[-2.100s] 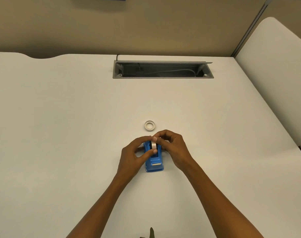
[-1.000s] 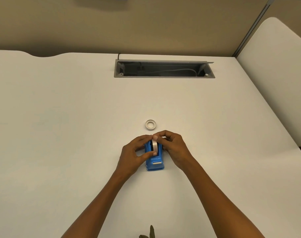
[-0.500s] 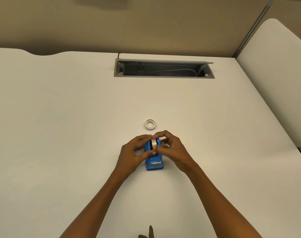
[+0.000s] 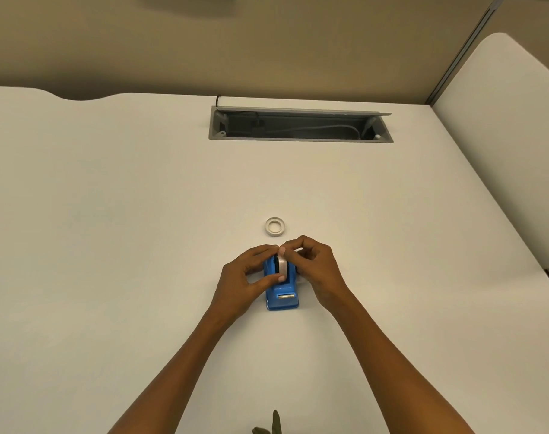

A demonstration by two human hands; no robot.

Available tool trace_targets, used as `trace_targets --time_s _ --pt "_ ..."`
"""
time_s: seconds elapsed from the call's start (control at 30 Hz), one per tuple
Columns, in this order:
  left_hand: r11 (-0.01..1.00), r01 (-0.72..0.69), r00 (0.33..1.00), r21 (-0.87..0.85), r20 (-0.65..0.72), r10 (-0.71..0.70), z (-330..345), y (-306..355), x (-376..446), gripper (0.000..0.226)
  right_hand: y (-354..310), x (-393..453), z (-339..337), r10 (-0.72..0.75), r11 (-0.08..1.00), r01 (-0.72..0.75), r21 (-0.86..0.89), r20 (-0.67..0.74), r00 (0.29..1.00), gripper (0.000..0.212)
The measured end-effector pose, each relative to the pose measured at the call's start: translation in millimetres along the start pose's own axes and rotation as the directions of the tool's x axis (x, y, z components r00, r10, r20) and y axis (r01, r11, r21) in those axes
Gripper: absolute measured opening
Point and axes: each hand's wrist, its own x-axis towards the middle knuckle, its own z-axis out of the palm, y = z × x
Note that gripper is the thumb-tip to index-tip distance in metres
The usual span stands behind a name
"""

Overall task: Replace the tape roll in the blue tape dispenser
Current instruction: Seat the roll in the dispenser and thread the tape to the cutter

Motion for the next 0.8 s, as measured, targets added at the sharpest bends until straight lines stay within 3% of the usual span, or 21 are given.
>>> trace_targets --time_s 0.17,0.33,0.47,0.8 --pt "1.000 0.004 1.000 -0.005 -0.009 -0.004 0.2 0.8 -0.1 0.043 -0.9 -4.3 -7.5 -0.011 1.000 0.012 -0.027 0.045 0.999 0.013" --pt "1.000 -0.003 1.000 0.000 -0.007 0.003 0.2 -3.4 0.4 0.045 -0.5 -9.0 -14.3 -0.121 0.969 0.138 -0.206 0.092 0.988 0.027" --pt "1.000 -0.006 1.000 -0.002 -0.002 0.006 -0.4 -3.3 0.8 0.045 -6.0 -7.5 -13.9 -0.180 0.936 0.193 -0.296 0.072 0.981 0.027" --pt "1.000 -0.010 1.000 -0.009 -0.008 0.010 -1.1 -3.1 0.7 0.045 -14.1 1.0 -11.4 -0.114 0.951 0.122 -0.285 0.044 0.992 0.019"
